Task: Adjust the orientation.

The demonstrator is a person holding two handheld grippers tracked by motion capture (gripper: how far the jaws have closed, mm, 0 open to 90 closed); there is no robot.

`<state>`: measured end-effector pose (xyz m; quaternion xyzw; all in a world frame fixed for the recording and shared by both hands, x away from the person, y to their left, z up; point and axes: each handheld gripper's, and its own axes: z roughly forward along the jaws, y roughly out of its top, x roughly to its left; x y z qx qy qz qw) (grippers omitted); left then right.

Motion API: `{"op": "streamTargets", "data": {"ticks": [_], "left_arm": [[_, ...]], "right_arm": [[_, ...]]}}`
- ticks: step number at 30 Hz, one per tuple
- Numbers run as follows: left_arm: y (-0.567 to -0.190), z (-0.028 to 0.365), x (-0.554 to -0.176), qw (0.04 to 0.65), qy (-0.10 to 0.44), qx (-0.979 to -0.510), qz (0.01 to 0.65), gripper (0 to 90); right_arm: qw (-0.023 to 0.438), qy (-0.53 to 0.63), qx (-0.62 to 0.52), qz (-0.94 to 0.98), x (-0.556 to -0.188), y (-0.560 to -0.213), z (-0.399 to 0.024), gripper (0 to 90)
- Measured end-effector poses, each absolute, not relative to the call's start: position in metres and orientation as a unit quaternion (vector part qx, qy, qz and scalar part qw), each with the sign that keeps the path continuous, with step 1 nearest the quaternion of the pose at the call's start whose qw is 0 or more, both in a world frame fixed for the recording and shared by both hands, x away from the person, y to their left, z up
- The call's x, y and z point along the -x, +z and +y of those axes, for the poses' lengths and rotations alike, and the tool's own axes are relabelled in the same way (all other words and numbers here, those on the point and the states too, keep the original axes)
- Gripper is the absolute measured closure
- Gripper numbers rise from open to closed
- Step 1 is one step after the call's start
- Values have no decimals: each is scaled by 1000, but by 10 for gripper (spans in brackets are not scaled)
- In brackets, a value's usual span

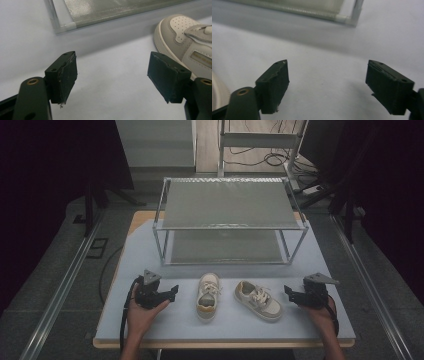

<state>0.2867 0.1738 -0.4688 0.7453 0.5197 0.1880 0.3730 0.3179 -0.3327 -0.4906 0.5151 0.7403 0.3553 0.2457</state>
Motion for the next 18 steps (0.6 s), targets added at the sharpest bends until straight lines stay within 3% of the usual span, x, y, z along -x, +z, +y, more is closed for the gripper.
{"op": "streamTargets", "data": {"ticks": [9,18], "left_arm": [[-471,180,-281,372,183,-745,522,240],[-470,181,-279,372,176,-744,526,248]], "right_arm": [[240,398,-503,729,-303,-478,-342,295],[217,440,-474,732,-290,-460,-346,469]]}}
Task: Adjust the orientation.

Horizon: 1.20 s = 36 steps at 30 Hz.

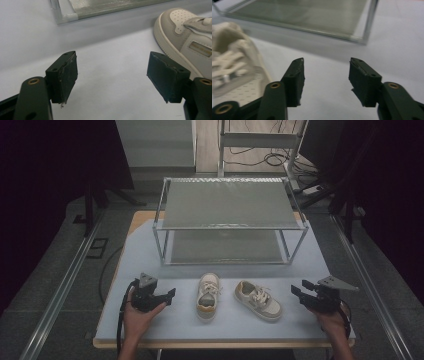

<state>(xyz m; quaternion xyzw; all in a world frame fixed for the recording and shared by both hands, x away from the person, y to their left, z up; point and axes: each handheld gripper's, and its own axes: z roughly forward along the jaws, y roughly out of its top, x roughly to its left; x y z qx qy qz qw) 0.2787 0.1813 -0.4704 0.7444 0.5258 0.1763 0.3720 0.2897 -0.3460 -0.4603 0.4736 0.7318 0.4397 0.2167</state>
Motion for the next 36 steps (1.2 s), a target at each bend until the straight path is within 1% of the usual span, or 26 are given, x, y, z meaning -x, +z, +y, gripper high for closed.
{"op": "streamTargets", "data": {"ticks": [1,2,3,4,10,11,12,13,14,15,16,18,23,27,28,36], "left_arm": [[-470,180,-278,372,175,-745,525,248],[-468,179,-276,372,175,-747,522,248],[-466,177,-275,372,176,-748,520,248],[-464,175,-274,373,177,-750,516,248],[-451,170,-265,390,171,-753,501,248],[-451,170,-265,390,171,-753,501,248],[-450,168,-264,390,170,-755,498,248],[-450,168,-264,390,170,-755,498,248],[-450,167,-264,389,169,-757,497,248],[-449,167,-264,388,170,-757,497,248],[-449,167,-264,388,170,-757,497,248],[-450,167,-264,389,169,-756,498,248],[-452,165,-264,387,164,-760,496,248],[-453,163,-264,386,162,-761,495,248],[-453,163,-265,385,161,-762,495,248],[-456,159,-265,380,155,-768,493,248]], "right_arm": [[217,440,-474,732,-290,-460,-346,469],[211,450,-461,735,-286,-455,-343,502],[211,450,-461,735,-286,-455,-343,502],[209,455,-450,740,-282,-451,-338,532],[199,469,-412,755,-270,-437,-319,644],[199,469,-412,755,-270,-437,-319,644],[192,473,-395,764,-266,-434,-311,688],[192,473,-395,764,-266,-434,-311,688],[189,475,-390,766,-264,-433,-308,710],[175,482,-374,773,-261,-430,-301,752],[175,482,-374,773,-261,-430,-301,752],[168,488,-364,776,-259,-428,-295,788],[149,492,-345,785,-257,-431,-278,844],[142,489,-339,791,-258,-434,-270,863],[137,486,-336,795,-259,-438,-263,883],[120,481,-321,807,-258,-445,-241,892]]}}
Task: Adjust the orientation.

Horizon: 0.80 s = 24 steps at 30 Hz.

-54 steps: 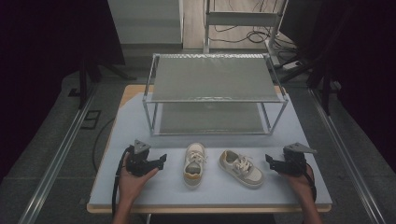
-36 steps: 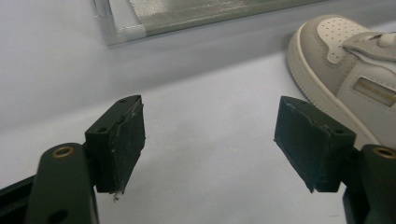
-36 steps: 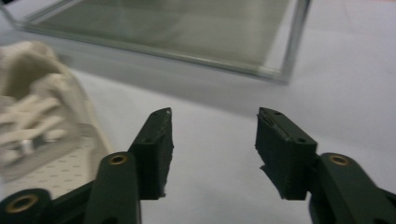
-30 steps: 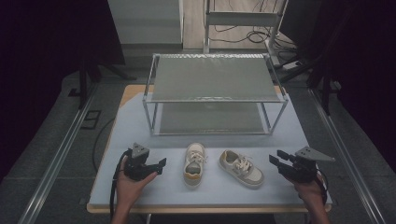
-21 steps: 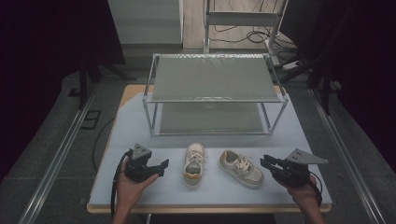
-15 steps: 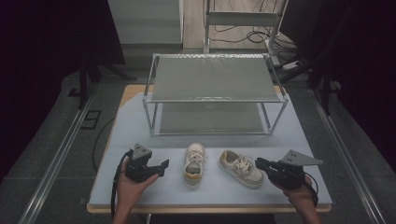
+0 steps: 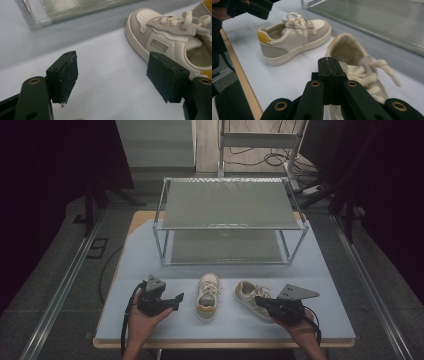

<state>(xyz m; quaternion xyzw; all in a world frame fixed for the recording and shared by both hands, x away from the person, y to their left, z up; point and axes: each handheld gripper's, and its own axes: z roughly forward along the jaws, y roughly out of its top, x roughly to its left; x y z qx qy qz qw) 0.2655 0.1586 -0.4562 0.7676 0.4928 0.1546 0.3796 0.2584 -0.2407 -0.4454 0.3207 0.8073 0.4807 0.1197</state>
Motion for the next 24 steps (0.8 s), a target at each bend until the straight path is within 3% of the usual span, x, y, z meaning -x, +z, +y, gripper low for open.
{"op": "streamTargets", "data": {"ticks": [24], "left_arm": [[-457,160,-265,376,146,-771,494,248]], "right_arm": [[91,442,-268,851,-251,-471,-166,892]]}}
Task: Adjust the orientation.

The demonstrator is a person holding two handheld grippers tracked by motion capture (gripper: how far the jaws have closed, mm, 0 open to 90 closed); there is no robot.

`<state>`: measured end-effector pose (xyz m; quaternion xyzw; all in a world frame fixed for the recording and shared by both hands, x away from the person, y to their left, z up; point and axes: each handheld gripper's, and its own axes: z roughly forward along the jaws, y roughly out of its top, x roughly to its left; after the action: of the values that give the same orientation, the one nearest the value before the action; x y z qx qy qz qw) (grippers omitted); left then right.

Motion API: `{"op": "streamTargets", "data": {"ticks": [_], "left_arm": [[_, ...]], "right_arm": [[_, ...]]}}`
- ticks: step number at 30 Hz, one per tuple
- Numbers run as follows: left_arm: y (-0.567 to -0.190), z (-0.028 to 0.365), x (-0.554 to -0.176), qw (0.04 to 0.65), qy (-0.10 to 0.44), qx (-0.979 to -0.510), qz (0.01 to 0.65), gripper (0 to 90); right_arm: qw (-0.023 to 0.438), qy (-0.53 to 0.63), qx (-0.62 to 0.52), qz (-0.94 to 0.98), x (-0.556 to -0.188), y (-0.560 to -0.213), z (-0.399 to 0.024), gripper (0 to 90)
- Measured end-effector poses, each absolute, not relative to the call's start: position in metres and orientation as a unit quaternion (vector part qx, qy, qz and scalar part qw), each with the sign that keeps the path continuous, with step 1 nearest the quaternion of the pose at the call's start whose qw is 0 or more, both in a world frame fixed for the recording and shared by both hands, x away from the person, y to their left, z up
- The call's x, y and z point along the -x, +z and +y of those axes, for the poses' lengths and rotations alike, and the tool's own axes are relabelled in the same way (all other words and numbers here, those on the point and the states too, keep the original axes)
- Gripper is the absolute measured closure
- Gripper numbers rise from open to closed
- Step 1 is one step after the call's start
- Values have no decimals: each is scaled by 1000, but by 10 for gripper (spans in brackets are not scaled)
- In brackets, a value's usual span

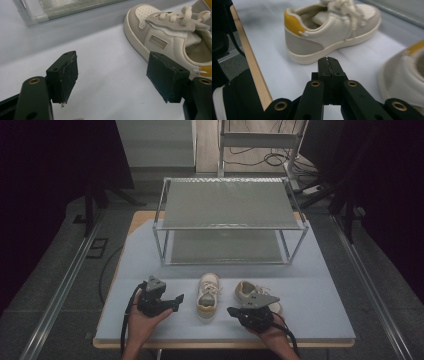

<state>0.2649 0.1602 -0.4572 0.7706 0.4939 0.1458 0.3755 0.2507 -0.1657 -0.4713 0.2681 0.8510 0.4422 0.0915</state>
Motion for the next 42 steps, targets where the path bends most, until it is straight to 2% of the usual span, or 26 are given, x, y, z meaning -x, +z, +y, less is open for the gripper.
{"op": "streamTargets", "data": {"ticks": [17,25,32,42], "left_arm": [[-456,168,-263,372,148,-766,503,248],[-457,173,-264,371,149,-762,509,248],[-456,172,-262,373,150,-763,506,248],[-455,175,-261,375,152,-761,507,248]], "right_arm": [[78,425,-224,874,-258,-483,-104,892],[77,428,-220,873,-259,-486,-96,891],[84,438,-231,865,-256,-480,-111,890],[116,460,-289,831,-240,-463,-184,884]]}}
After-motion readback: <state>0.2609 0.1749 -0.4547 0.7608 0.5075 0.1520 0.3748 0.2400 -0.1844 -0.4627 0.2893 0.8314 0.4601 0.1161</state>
